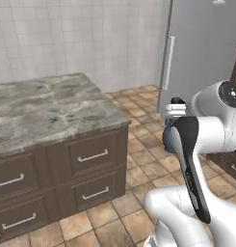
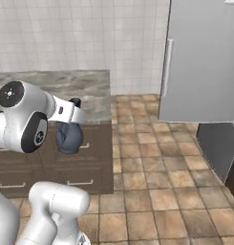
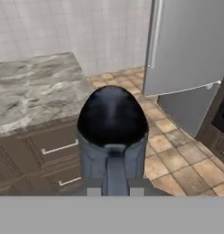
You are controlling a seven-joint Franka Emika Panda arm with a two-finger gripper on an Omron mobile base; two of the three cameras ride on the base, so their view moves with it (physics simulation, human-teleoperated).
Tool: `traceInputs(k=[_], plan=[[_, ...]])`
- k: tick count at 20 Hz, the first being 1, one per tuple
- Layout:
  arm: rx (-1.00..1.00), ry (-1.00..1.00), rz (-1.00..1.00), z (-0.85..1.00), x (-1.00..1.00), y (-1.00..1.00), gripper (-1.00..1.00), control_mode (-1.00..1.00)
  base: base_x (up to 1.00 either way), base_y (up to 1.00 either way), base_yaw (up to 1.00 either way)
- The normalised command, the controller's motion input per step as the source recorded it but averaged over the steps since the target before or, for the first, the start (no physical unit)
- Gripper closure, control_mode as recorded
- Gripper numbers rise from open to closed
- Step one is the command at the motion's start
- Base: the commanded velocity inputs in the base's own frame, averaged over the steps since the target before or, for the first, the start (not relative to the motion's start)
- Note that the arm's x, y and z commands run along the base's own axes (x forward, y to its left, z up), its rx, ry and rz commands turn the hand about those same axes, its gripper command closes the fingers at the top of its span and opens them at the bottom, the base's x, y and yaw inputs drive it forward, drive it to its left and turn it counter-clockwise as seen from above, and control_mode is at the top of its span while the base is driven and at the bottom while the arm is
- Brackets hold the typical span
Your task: Move the pork chop and lemon from the top shelf to the second highest shelf to make space. Then, place the pitcher from the counter on the cleared top shelf.
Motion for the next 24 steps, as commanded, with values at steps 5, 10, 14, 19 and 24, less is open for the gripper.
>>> traceInputs(k=[5, 10, 14, 19, 24], plan=[[0.0, 0.0, 0.0, 0.0, 0.0, 0.0, 1.0, 1.0, -0.04, 1.0, 0.71], [0.0, 0.0, 0.0, 0.0, 0.0, 0.0, 1.0, 1.0, 0.0, 1.0, 0.61], [0.0, 0.0, 0.0, 0.0, 0.0, 0.0, 1.0, 1.0, 0.03, 1.0, 0.59], [0.0, 0.0, 0.0, 0.0, 0.0, 0.0, 1.0, 1.0, 0.26, 0.97, 0.58], [0.0, 0.0, 0.0, 0.0, 0.0, 0.0, 1.0, 1.0, 0.65, 0.74, 0.54]])
